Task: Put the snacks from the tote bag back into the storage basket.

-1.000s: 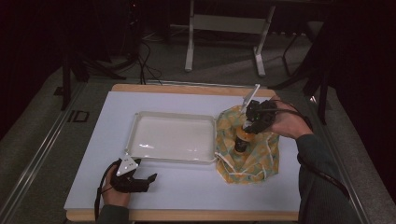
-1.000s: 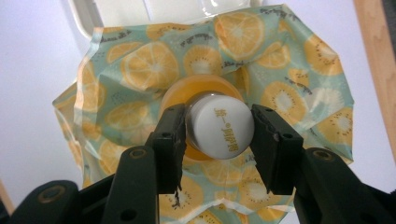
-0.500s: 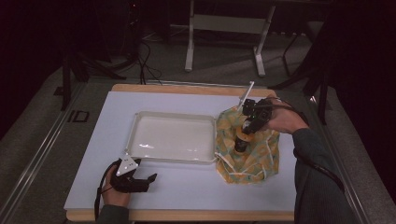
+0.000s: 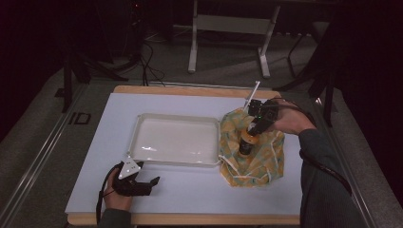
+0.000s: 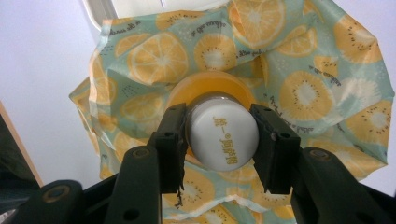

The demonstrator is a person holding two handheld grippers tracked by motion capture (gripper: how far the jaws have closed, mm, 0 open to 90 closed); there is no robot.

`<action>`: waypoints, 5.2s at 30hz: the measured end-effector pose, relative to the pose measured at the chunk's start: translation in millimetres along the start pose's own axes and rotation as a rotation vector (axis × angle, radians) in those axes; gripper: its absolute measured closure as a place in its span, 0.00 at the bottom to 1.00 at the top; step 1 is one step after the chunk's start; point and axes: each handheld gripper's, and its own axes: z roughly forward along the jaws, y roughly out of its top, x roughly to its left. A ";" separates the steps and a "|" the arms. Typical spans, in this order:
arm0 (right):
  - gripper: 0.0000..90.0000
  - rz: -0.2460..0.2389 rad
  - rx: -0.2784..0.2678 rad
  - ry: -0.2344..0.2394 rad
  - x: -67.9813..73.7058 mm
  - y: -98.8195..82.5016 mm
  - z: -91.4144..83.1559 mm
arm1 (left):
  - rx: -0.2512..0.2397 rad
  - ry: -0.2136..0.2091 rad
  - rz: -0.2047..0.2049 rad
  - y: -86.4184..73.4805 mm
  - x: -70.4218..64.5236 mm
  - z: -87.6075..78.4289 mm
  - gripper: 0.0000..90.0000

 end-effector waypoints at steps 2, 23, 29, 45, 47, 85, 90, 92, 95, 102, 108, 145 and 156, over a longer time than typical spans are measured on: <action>0.65 -0.001 0.004 -0.003 0.4 -0.3 -0.3 | -0.001 -0.001 -0.003 0.0 0.1 0.1 0.17; 0.65 -0.008 0.035 -0.046 9.6 -4.1 -5.6 | 0.004 -0.001 -0.002 0.2 0.2 0.2 0.17; 0.65 -0.005 0.018 -0.046 9.7 -6.5 -7.3 | 0.006 0.000 0.001 0.3 0.1 0.3 0.17; 0.65 0.013 -0.013 -0.052 8.3 -4.2 -22.6 | 0.007 -0.002 0.004 0.4 0.0 0.5 0.17; 0.65 0.010 -0.013 -0.056 7.6 -4.0 -24.6 | 0.005 -0.001 0.004 0.3 -0.1 0.7 0.17; 0.65 -0.006 -0.054 -0.160 8.4 15.7 -58.0 | 0.009 -0.004 0.004 0.5 -0.6 1.3 0.17; 0.65 -0.017 -0.065 -0.164 9.6 19.0 -59.2 | 0.009 -0.003 0.005 0.5 -0.5 1.2 0.17; 0.65 -0.023 -0.070 -0.169 10.6 20.8 -59.9 | 0.010 -0.003 0.005 0.5 -0.6 1.3 0.17; 0.65 -0.026 -0.082 -0.169 11.6 23.5 -61.2 | 0.008 -0.002 0.006 0.5 -0.6 1.2 0.17; 0.65 -0.029 -0.094 -0.168 13.7 28.8 -63.4 | 0.009 -0.002 0.006 0.5 -0.6 1.2 0.17; 0.65 -0.031 -0.103 -0.165 15.3 33.6 -65.0 | 0.010 -0.002 0.008 0.5 -0.4 1.0 0.17; 0.65 -0.139 -0.158 -0.125 42.4 69.9 -71.8 | 0.008 -0.001 0.008 0.4 -0.4 0.7 0.17; 0.65 -0.185 -0.181 -0.092 53.5 81.3 -71.2 | 0.008 -0.002 0.007 0.4 -0.2 0.7 0.17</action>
